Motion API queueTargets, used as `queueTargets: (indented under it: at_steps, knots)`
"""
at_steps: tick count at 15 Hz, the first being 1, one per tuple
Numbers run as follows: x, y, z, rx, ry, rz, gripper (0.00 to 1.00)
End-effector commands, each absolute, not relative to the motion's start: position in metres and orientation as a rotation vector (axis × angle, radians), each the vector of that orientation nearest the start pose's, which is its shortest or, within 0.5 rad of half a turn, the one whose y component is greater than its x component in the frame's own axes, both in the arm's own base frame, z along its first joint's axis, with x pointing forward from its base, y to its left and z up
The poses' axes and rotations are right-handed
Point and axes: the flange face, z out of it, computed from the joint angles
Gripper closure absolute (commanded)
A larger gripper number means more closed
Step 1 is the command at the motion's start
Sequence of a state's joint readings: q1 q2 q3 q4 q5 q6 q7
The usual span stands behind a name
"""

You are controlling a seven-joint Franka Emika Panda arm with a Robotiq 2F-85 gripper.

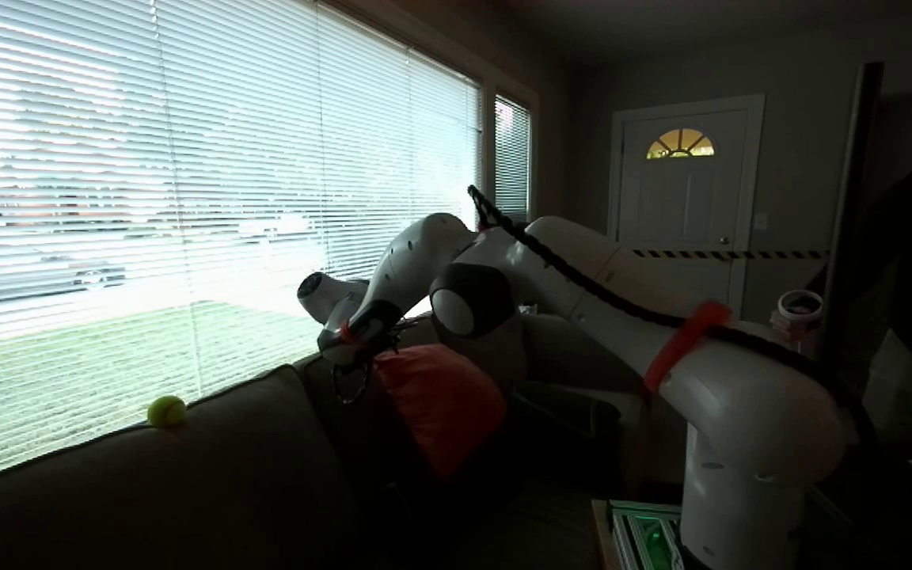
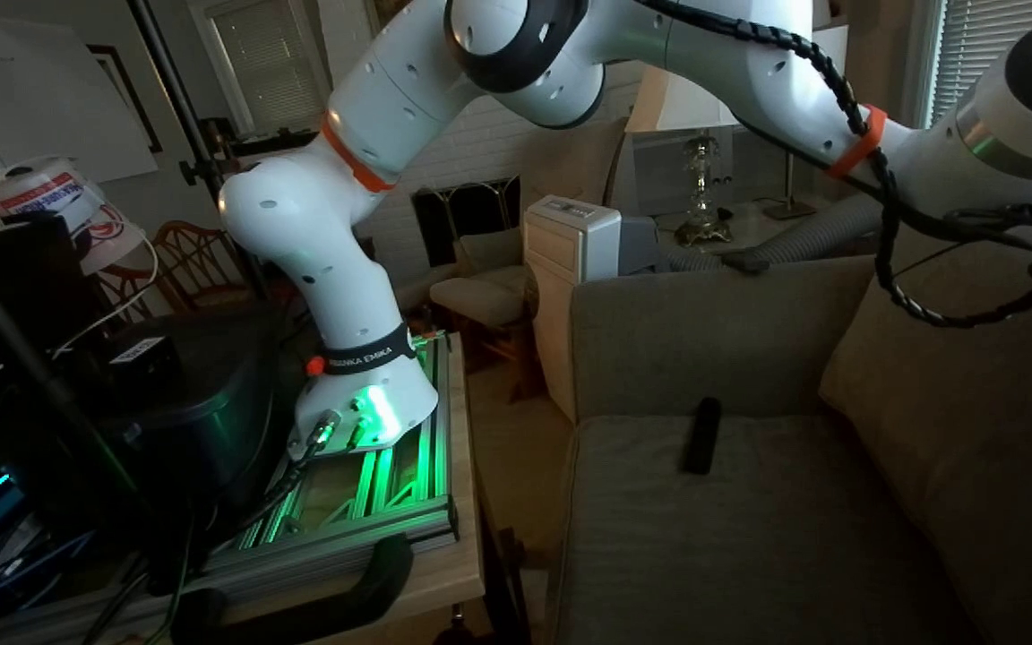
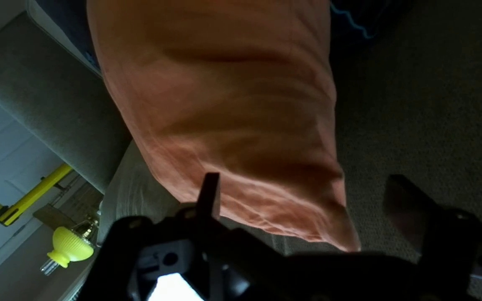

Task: Move the orange pillow to the left then place the tennis ball on top of the orange pillow.

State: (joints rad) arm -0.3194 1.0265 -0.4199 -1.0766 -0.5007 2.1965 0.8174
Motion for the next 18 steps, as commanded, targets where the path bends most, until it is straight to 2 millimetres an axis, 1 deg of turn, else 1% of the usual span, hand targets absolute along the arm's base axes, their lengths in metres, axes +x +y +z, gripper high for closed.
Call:
queueTargets:
  at_steps: [1,4,8,9,10,11,12,14,18]
  knots:
    - [0.635,-0.473,0.241,2.006,-1.195,0.196,0.0]
    - [0.615,-0.488,0.229,1.974,-1.185,0.148,0.0]
    - [0.591,-0.503,0.216,1.932,-1.182,0.081,0.0]
    - [0.585,-0.507,0.214,1.919,-1.184,0.066,0.07]
    - [0.579,-0.509,0.214,1.912,-1.181,0.056,0.27]
    - [0.576,-0.512,0.215,1.909,-1.179,0.053,0.34]
    - [0.573,-0.514,0.217,1.902,-1.184,0.051,0.44]
    - [0.567,-0.519,0.221,1.889,-1.193,0.046,0.6]
    - [0.563,-0.525,0.233,1.859,-1.193,0.057,0.88]
